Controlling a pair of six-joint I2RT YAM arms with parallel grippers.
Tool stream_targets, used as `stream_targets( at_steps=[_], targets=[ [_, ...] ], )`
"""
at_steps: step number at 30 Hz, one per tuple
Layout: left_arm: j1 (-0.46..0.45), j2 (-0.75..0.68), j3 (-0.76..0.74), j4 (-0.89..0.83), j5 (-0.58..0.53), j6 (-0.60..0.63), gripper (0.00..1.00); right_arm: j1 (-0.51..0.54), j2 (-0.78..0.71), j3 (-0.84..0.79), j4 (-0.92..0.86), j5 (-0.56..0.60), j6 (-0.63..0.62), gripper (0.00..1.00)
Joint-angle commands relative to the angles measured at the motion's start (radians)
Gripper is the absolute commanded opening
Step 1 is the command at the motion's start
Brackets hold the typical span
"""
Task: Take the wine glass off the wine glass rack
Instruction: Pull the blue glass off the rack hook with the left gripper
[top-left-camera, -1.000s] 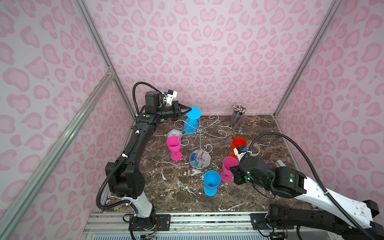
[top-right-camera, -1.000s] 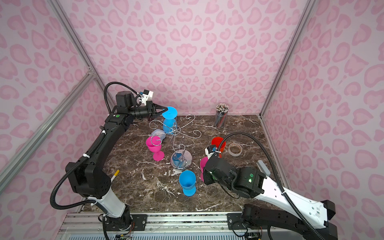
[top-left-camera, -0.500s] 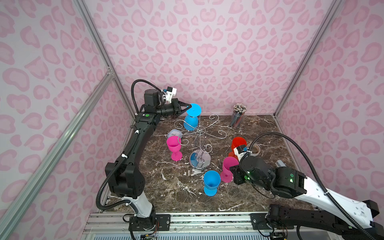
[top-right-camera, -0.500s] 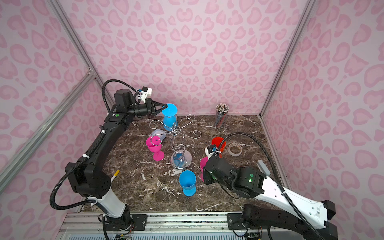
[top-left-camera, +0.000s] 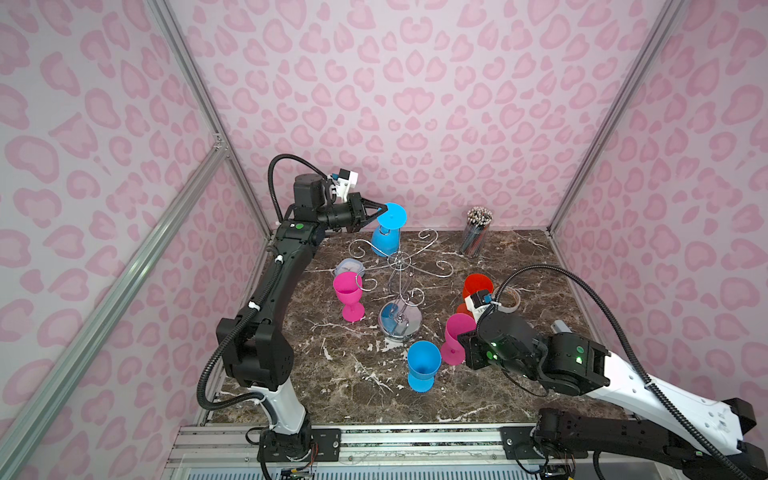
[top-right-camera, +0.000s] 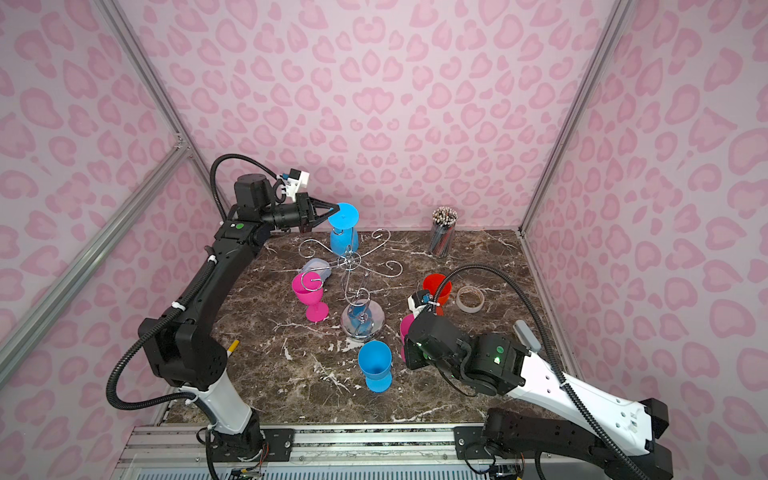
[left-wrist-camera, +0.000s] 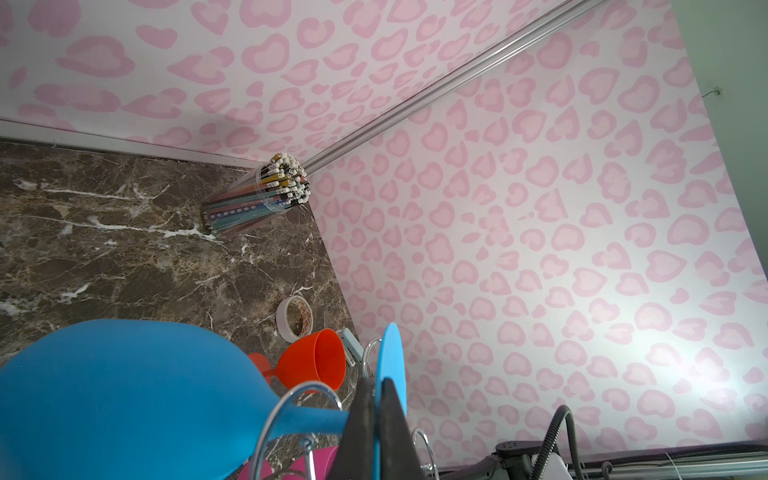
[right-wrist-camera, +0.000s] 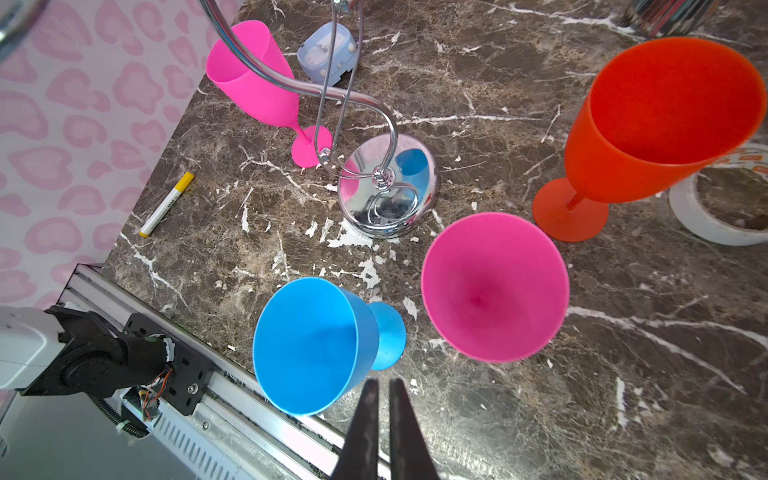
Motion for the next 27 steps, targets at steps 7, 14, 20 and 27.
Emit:
stream_targets(
  at_steps=[7, 14, 20, 27],
  targets=[
    [-0.029, -0.02, -0.018, 0.027, 0.029, 0.01, 0.04, 0.001, 0.006, 0.007, 0.007, 0.003, 0.008, 0.1],
    [-0.03, -0.088, -0.076, -0.005, 0.028, 0.058, 0.04, 0.001, 0.009, 0.001, 0.011, -0.003, 0.006, 0.1],
    [-0.02, -0.107, -0.11, -0.008, 0.02, 0.053, 0.04, 0.003, 0.004, -0.002, 0.013, -0.011, 0.008, 0.1],
    [-0.016, -0.147, -0.144, -0.008, 0.021, 0.051, 0.04, 0.003, 0.008, 0.002, 0.015, -0.014, -0.002, 0.1]
  ],
)
